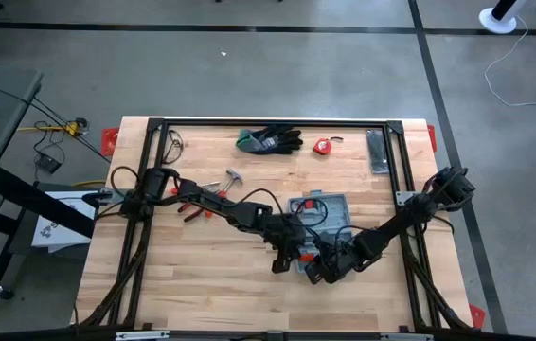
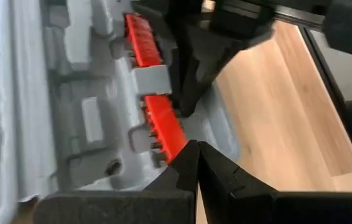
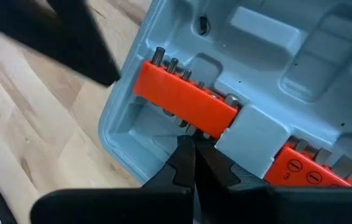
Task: Prefit tool cases
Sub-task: Put the screwdriver bit set into the gray tool case
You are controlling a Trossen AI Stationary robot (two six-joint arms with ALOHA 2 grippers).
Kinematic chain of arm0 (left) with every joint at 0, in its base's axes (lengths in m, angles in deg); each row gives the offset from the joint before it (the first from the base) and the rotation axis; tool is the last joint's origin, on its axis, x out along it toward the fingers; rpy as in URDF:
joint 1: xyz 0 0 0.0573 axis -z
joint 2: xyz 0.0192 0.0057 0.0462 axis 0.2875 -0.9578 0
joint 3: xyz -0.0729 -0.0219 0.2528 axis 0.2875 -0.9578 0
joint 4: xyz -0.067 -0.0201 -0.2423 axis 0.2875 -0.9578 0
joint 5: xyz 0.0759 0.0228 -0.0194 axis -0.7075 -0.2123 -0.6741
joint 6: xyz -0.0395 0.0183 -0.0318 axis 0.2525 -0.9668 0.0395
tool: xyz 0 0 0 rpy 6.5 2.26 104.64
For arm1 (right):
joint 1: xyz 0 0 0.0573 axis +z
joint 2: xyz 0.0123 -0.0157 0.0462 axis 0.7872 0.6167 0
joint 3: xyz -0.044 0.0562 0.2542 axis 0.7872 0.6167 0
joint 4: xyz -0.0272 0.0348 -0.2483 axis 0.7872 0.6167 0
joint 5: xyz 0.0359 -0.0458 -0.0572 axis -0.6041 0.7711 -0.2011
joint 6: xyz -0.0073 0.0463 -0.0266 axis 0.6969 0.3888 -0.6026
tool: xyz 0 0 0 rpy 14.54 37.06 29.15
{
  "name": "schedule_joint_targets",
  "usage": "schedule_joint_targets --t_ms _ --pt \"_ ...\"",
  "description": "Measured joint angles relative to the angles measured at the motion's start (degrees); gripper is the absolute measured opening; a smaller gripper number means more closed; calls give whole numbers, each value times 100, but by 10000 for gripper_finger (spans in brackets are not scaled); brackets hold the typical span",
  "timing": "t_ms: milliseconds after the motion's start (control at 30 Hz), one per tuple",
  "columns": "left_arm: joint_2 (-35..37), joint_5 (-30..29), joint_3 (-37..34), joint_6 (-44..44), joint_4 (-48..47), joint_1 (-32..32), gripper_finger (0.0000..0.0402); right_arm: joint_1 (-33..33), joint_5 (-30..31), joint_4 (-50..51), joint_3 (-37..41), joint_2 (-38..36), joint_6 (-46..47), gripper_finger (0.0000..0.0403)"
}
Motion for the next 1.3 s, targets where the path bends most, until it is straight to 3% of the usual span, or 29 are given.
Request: schedule_joint_targets --t_ms 400,1033,1300 --pt "-136 -522 -2 -2 45 50 0 -2 4 5 0 0 42 0" --pt "-283 -204 14 -39 -8 59 0 0 24 0 3 -88 48 0" --pt "-414 -31 24 96 127 70 0 27 553 37 4 -400 46 0"
